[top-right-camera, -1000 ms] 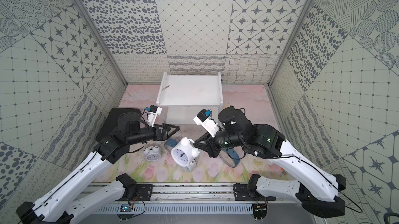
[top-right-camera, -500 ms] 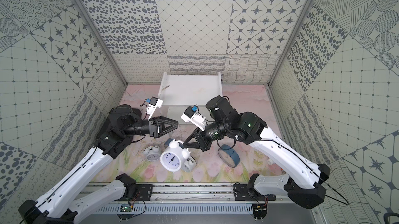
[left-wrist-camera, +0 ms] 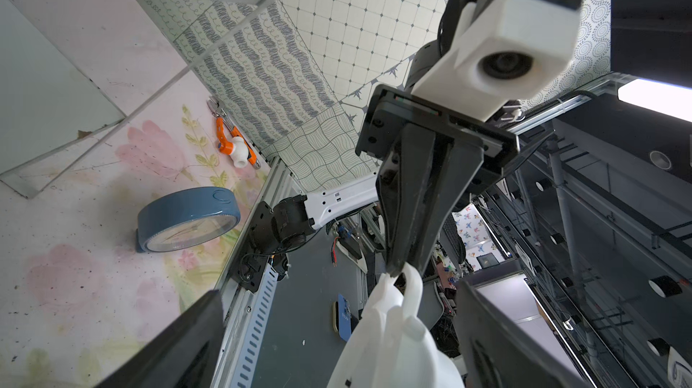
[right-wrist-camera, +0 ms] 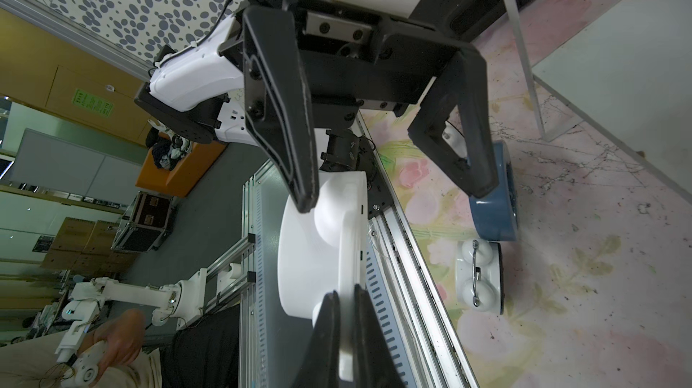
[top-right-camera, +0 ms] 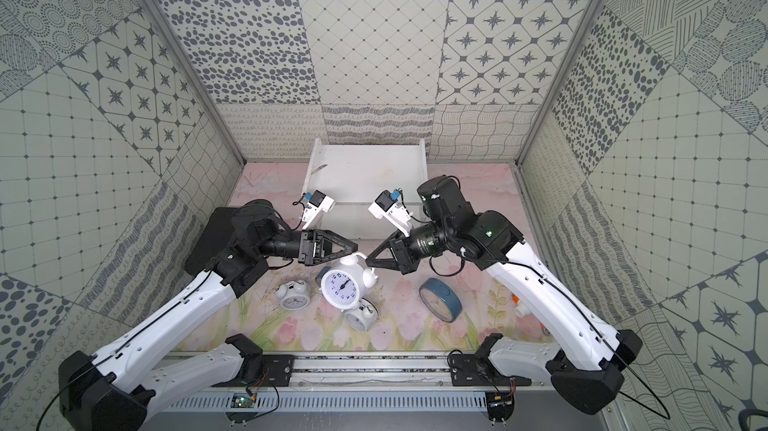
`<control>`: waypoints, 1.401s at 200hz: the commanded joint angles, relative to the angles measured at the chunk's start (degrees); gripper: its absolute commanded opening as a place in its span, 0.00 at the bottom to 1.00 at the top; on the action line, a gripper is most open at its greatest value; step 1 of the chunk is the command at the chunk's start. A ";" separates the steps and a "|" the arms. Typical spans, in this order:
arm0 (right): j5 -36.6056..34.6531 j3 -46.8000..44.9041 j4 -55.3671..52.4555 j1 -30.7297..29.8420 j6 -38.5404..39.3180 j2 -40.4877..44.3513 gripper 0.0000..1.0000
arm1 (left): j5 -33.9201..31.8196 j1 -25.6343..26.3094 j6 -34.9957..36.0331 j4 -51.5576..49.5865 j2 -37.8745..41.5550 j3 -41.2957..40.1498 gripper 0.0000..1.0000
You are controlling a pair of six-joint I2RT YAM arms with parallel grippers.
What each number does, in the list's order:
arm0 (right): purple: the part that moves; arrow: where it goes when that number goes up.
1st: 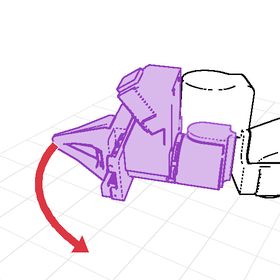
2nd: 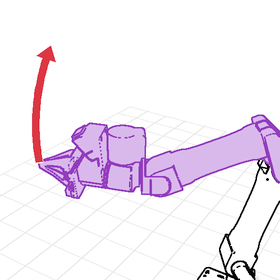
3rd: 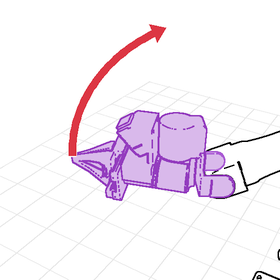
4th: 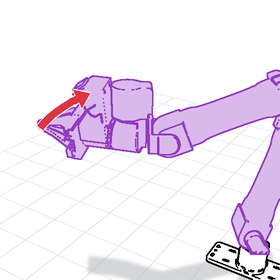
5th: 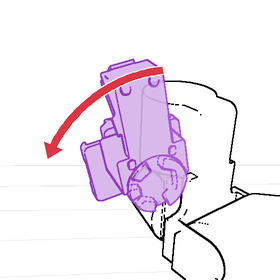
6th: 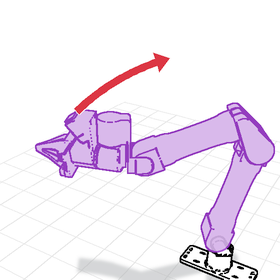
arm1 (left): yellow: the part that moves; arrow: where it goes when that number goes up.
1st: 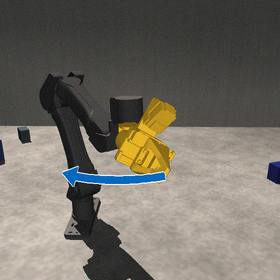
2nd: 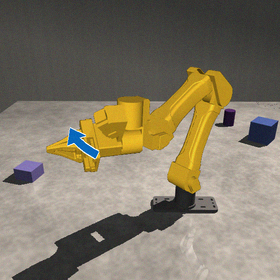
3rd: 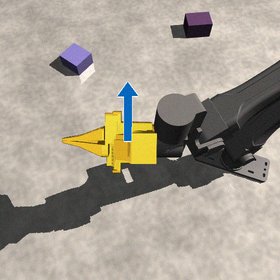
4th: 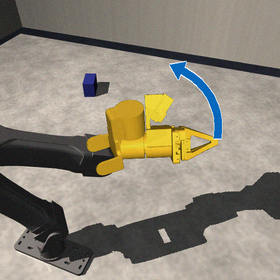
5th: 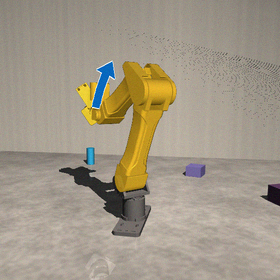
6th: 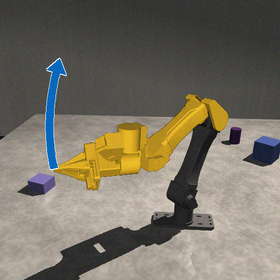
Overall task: Place the alarm clocks on the shelf by style
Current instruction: Place the alarm on the shelf.
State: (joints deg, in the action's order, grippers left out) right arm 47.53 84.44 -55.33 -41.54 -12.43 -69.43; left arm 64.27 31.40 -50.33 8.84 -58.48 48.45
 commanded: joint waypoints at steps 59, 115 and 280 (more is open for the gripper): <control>4.47 2.01 4.12 4.97 2.04 -1.67 0.00 | 3.62 0.36 0.65 3.68 0.56 -0.18 0.93; 4.68 1.80 4.27 6.11 2.14 -2.03 0.00 | 3.61 0.39 0.00 3.93 -0.57 -0.24 0.72; -1.39 0.45 13.01 7.35 -4.11 0.13 0.08 | -2.98 0.42 -9.83 22.17 -5.28 -2.39 0.43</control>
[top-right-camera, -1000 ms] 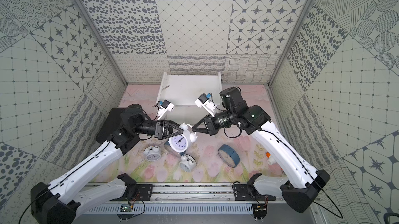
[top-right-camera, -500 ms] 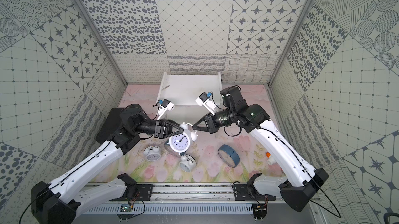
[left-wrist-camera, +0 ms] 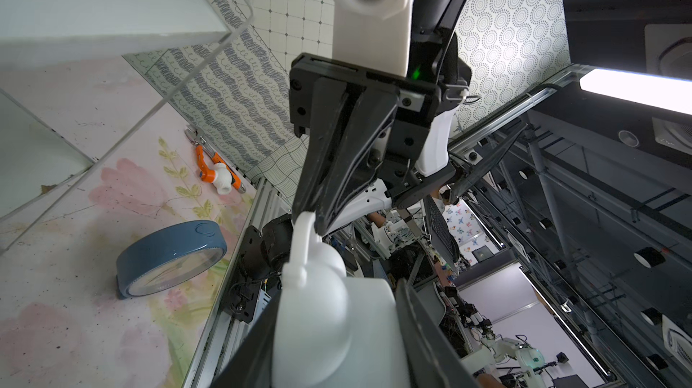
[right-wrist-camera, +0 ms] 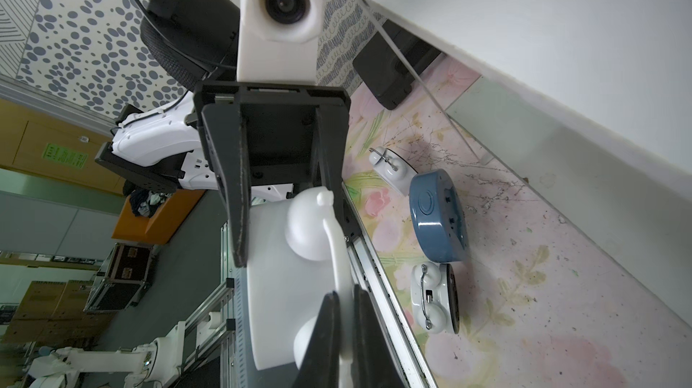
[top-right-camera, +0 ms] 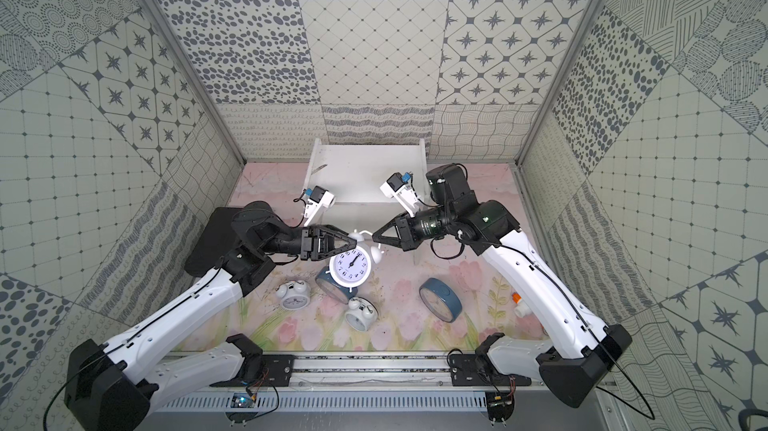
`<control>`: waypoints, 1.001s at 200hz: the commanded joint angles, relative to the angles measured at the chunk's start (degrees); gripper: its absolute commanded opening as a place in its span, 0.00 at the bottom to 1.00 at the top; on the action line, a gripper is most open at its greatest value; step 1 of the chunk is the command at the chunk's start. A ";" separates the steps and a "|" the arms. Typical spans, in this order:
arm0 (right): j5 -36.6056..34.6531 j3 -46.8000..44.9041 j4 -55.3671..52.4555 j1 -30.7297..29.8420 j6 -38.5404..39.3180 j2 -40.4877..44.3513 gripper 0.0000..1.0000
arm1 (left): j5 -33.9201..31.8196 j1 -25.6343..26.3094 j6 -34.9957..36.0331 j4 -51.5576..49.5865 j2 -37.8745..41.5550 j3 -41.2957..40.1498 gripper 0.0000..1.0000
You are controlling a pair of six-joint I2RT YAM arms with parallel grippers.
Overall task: Place the alarm clocks on the shelf by style
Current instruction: Place the alarm on the shelf.
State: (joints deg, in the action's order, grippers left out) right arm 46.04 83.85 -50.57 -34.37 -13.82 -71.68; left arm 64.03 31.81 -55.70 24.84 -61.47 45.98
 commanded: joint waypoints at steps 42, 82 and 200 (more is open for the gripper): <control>1.20 3.16 5.67 1.89 -0.78 1.29 0.00 | -0.11 -0.33 -0.62 -1.40 -2.15 2.04 0.80; 3.03 5.34 1.83 3.34 1.80 -0.43 0.00 | -1.62 -1.29 6.89 -12.41 2.18 3.08 0.79; -0.33 4.53 4.11 3.43 -0.51 0.06 0.43 | -3.94 -2.54 -2.09 0.60 0.62 0.12 0.40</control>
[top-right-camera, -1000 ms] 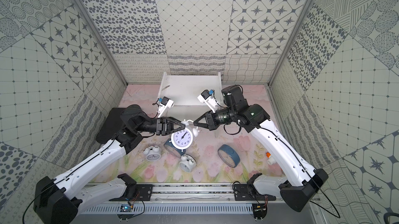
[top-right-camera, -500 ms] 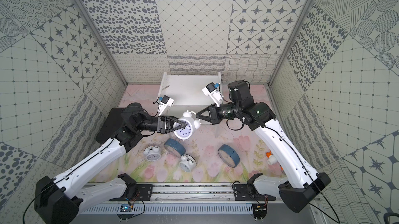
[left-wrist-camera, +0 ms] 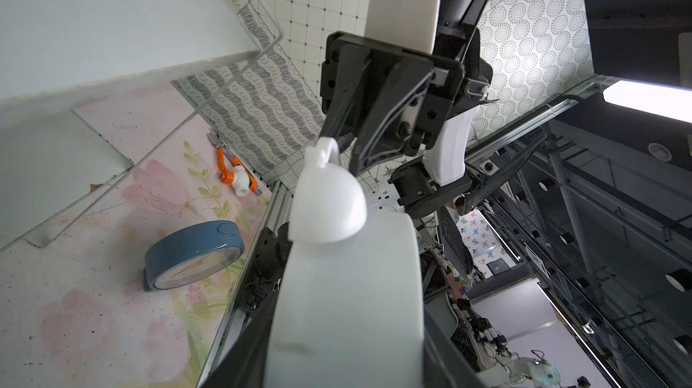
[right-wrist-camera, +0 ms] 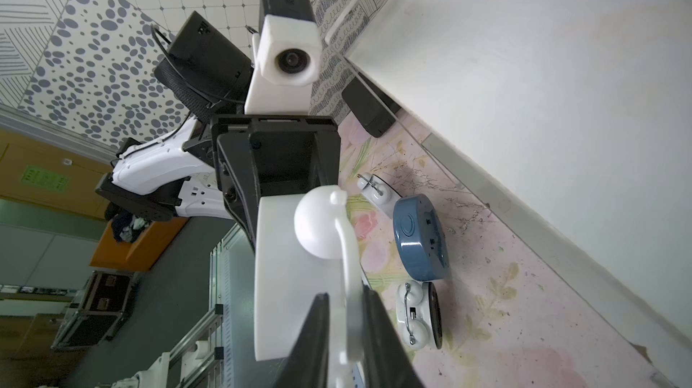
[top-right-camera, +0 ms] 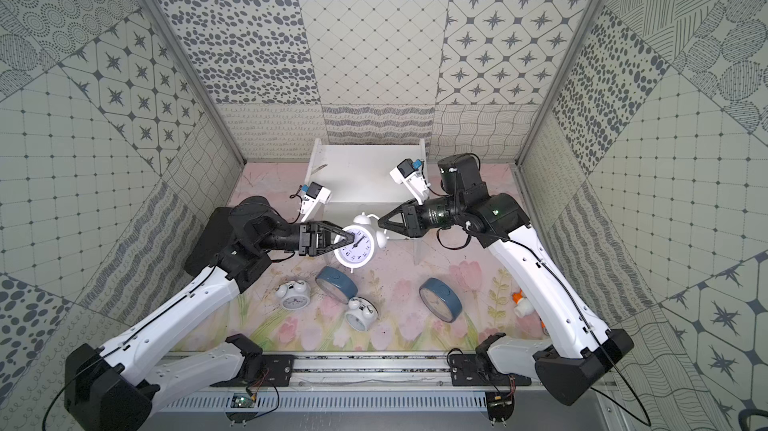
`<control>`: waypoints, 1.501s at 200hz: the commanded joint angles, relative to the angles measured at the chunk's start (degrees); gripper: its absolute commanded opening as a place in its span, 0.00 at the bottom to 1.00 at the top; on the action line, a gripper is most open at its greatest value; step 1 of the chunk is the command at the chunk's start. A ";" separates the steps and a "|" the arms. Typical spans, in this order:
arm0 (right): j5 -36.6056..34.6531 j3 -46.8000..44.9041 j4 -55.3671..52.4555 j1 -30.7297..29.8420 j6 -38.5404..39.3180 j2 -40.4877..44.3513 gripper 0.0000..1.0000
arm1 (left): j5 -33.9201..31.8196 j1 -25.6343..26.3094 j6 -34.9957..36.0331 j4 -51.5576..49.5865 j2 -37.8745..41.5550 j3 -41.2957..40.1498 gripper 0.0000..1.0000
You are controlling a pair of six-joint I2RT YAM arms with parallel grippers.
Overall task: Place the alarm clocks on the shelf by style
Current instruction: Place the alarm on the shelf.
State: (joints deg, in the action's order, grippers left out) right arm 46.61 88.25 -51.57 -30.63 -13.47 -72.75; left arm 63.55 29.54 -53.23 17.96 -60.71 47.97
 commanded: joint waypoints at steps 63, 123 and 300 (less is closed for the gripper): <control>-17.04 -12.99 26.78 -0.30 -16.30 14.38 0.99 | -19.07 -0.27 -14.11 27.50 -1.09 -7.24 0.32; -2.23 -17.73 36.79 -0.39 -26.97 13.67 0.98 | -23.96 -0.28 -22.97 45.84 -6.44 -5.74 0.25; -6.52 -9.82 28.51 -3.55 -21.38 7.20 0.86 | -23.68 1.54 -27.62 50.27 -6.02 -3.11 0.24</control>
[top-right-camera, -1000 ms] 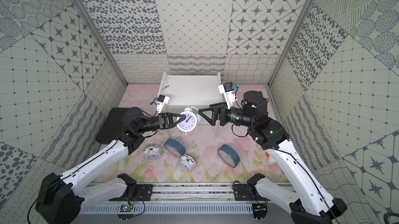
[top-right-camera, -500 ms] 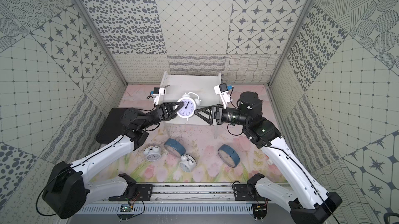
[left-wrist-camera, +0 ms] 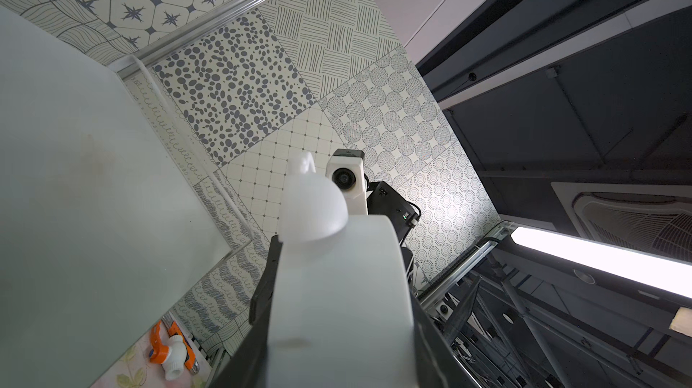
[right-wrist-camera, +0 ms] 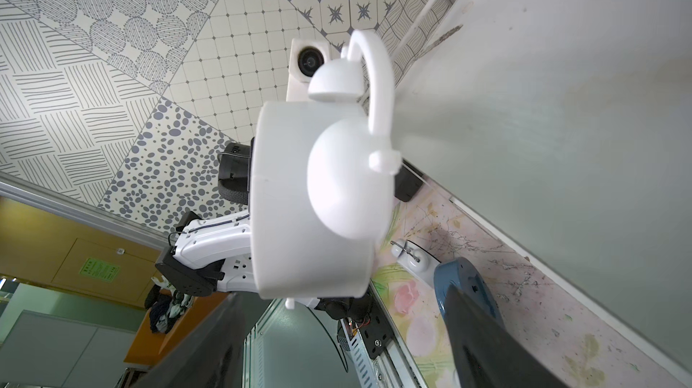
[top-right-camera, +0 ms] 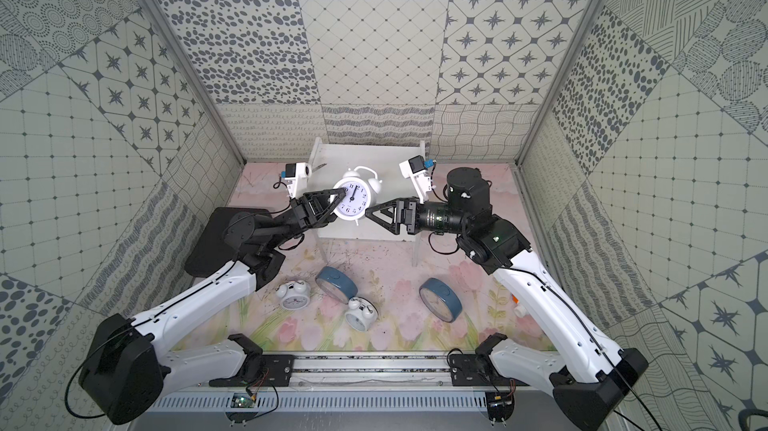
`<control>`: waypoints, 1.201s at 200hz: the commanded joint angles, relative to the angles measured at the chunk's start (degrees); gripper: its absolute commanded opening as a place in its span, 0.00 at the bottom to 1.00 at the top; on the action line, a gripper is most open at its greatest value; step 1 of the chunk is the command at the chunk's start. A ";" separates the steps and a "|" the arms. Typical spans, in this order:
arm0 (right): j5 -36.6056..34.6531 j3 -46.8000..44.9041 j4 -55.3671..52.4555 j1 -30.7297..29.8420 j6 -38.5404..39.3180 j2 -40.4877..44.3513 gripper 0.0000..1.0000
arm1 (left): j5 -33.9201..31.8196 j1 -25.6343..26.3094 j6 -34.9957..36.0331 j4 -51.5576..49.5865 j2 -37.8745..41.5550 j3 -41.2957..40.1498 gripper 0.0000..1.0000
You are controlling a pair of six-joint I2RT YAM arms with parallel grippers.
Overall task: Place the alarm clocks on the shelf by style
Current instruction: Place the alarm on the shelf.
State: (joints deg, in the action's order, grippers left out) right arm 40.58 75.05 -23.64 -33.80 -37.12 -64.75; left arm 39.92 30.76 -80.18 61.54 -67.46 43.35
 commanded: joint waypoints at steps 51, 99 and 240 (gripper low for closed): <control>0.38 7.91 -2.25 -0.53 4.63 -3.07 0.71 | 1.11 0.42 -0.25 5.79 0.55 2.11 0.24; 0.88 10.43 -4.57 -0.65 6.53 -4.43 0.58 | 1.85 0.41 0.04 5.29 0.86 2.06 0.24; 5.30 11.95 -1.86 -0.63 6.52 -6.18 0.41 | 2.22 0.43 2.48 1.73 1.26 1.49 0.35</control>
State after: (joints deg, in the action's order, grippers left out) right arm 44.80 85.32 -28.53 -34.11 -32.91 -70.61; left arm 41.17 31.09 -79.26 62.06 -67.07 44.53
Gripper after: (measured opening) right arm 0.491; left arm 0.446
